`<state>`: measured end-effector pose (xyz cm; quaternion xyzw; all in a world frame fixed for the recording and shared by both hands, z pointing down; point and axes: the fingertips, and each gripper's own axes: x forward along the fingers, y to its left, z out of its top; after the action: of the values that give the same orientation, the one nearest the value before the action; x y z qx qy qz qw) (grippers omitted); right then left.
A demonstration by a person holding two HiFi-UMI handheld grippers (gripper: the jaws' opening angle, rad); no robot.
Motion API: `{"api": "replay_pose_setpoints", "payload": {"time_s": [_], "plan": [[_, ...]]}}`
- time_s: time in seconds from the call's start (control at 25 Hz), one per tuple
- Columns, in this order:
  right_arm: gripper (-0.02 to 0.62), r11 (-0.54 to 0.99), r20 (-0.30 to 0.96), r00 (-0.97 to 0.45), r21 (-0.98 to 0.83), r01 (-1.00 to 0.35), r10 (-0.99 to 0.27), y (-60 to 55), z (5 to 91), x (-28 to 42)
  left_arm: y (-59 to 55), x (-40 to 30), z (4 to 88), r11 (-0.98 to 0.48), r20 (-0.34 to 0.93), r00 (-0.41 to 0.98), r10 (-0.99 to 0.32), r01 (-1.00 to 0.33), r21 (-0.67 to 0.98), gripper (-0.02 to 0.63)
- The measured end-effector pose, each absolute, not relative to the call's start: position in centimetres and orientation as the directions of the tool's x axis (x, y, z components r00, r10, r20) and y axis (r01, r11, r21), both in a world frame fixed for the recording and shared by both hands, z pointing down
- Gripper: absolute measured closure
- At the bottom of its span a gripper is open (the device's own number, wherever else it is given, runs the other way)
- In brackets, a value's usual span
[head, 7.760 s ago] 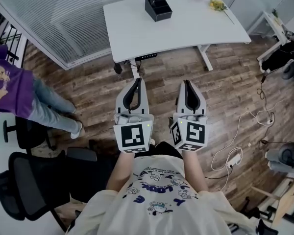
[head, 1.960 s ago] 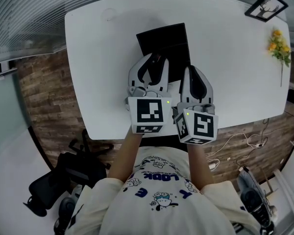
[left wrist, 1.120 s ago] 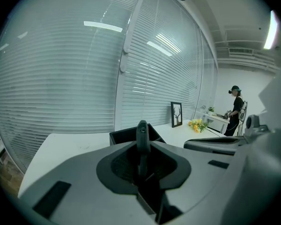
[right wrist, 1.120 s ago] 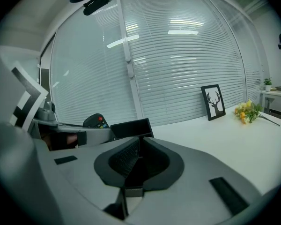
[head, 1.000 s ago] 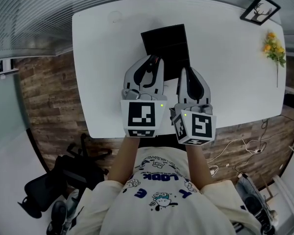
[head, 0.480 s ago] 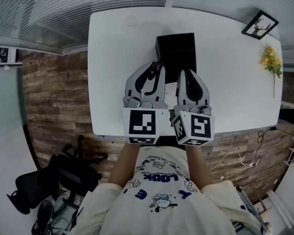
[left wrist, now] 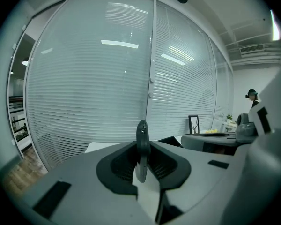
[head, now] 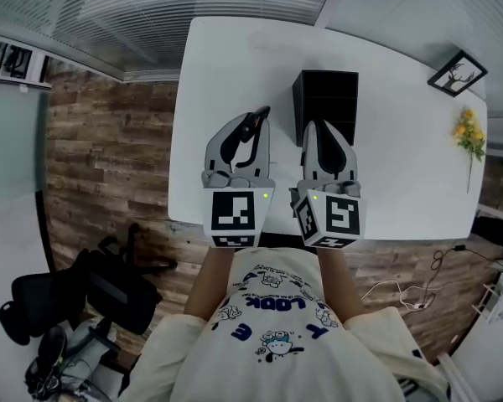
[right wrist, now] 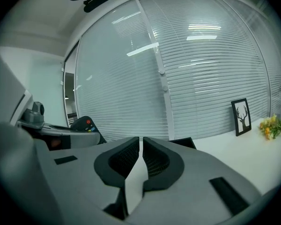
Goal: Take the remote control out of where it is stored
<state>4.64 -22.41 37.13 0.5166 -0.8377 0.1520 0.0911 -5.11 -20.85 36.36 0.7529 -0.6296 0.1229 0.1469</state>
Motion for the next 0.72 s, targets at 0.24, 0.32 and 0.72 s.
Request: {"api": "replay_pose_setpoints", "payload": {"time_s": [0.24, 0.32, 0.72], "plan": [[0.549, 0.468, 0.314, -0.491, -0.152, -0.871, -0.812, -22.1, 37.3, 2.1, -19.7, -8.0, 36.6, -0.090, 0.378, 0.109, -0.919, -0.994, 0.065, 0.537], [0.549, 0.481, 0.315, -0.503, -0.151, -0.864, -0.805, -22.0, 37.3, 1.4, -19.4, -8.9, 36.8, -0.070, 0.379, 0.089, -0.921, -0.995, 0.065, 0.535], [0.549, 0.519, 0.329, -0.531, -0.133, -0.845, -0.781, -21.6, 37.2, -0.9, -18.5, -11.6, 36.6, -0.016, 0.378, 0.040, -0.925, -0.998, 0.065, 0.535]]}}
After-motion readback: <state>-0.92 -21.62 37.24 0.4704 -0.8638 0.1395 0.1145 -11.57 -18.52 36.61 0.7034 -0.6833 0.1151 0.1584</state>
